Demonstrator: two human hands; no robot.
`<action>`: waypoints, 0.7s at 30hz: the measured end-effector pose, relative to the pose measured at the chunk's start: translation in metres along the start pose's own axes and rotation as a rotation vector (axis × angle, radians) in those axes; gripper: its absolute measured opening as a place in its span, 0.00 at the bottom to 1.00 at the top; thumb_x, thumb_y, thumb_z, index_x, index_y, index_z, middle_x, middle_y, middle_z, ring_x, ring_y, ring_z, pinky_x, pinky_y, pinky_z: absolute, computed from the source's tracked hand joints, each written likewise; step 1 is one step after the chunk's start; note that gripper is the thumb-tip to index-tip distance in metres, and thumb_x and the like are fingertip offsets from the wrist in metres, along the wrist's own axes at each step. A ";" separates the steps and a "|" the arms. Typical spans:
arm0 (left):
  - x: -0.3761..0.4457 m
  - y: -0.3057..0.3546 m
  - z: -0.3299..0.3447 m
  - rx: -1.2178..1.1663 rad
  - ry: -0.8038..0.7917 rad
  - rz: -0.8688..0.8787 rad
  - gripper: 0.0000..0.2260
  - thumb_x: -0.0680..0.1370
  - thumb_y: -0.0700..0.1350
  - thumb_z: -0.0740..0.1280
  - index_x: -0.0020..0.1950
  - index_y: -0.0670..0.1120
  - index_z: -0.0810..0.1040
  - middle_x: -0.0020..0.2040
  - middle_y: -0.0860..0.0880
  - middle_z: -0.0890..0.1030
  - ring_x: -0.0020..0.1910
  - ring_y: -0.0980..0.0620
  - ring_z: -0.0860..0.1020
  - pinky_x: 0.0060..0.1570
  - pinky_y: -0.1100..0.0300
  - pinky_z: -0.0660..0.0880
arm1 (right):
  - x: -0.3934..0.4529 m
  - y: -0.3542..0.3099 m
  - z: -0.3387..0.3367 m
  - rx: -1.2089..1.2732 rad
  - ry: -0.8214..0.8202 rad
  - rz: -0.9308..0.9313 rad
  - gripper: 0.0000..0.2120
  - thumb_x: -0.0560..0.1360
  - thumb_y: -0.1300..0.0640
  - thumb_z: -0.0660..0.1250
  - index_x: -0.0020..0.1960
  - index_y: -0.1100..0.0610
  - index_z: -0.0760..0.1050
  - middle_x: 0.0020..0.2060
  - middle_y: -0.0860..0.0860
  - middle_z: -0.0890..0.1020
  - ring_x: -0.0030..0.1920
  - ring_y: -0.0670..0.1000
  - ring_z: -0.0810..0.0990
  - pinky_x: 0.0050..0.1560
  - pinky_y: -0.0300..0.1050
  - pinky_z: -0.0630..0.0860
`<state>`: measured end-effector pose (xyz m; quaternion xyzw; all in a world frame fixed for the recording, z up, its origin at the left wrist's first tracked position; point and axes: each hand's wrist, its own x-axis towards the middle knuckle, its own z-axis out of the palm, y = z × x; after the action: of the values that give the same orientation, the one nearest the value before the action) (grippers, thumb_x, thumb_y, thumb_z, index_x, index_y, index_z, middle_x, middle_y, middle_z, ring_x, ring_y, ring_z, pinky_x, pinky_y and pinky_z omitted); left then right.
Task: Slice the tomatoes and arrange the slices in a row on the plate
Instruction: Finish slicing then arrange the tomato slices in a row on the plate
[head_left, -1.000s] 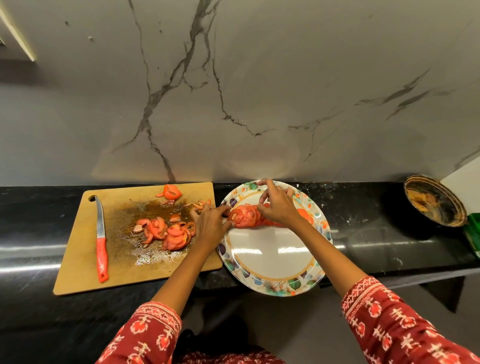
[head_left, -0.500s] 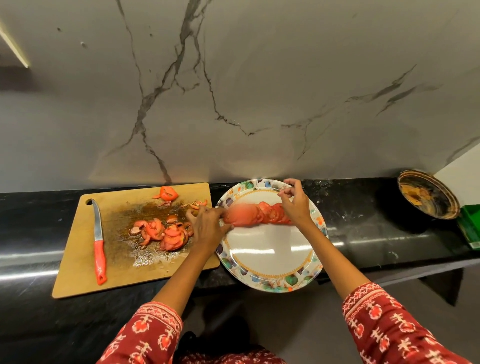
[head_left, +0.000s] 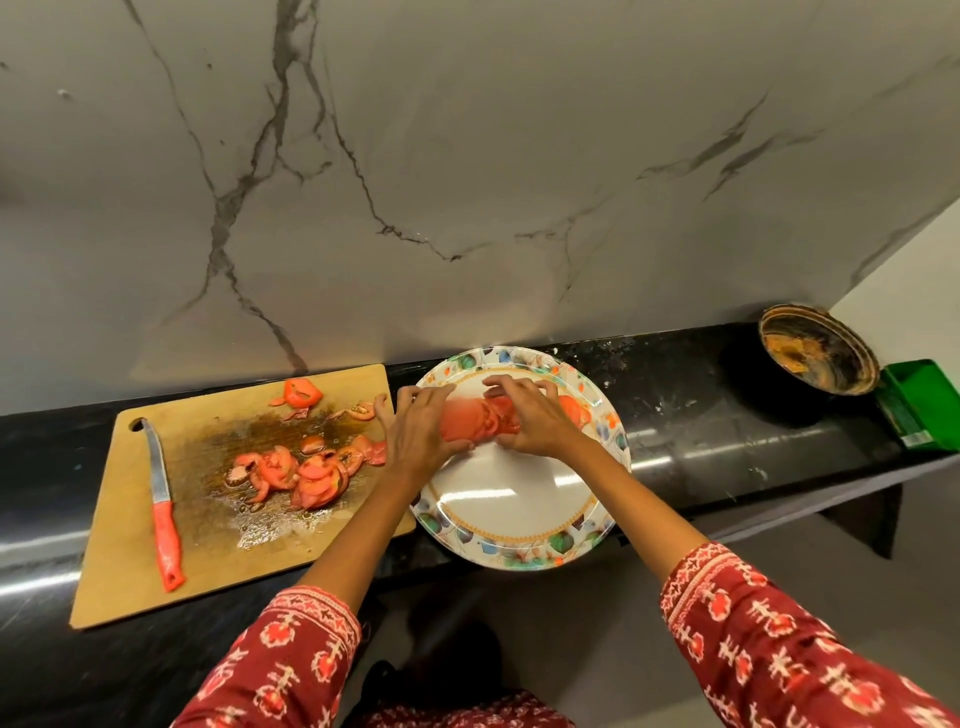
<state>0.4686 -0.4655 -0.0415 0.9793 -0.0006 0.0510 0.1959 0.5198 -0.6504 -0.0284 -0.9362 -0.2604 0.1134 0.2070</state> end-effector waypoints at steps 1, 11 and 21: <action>0.001 0.001 0.002 0.004 0.024 0.019 0.36 0.63 0.58 0.76 0.68 0.49 0.70 0.64 0.47 0.76 0.63 0.44 0.68 0.63 0.43 0.54 | 0.001 -0.001 0.001 0.014 0.008 -0.004 0.33 0.69 0.51 0.72 0.70 0.51 0.62 0.63 0.50 0.76 0.67 0.53 0.67 0.66 0.49 0.54; -0.001 -0.001 0.015 -0.076 0.126 0.040 0.17 0.68 0.51 0.74 0.54 0.49 0.80 0.48 0.47 0.83 0.53 0.45 0.75 0.61 0.41 0.57 | 0.003 0.003 0.007 0.053 0.107 -0.053 0.32 0.69 0.46 0.72 0.68 0.53 0.65 0.57 0.49 0.80 0.65 0.52 0.69 0.65 0.48 0.54; -0.010 -0.011 0.009 0.003 0.191 -0.014 0.33 0.60 0.56 0.78 0.61 0.46 0.76 0.54 0.45 0.81 0.53 0.41 0.76 0.55 0.40 0.64 | 0.007 0.023 -0.005 -0.043 -0.020 0.008 0.42 0.65 0.44 0.75 0.72 0.51 0.58 0.65 0.50 0.73 0.71 0.52 0.62 0.73 0.59 0.44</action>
<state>0.4594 -0.4591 -0.0547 0.9702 0.0249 0.1428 0.1941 0.5379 -0.6665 -0.0347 -0.9402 -0.2613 0.1179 0.1837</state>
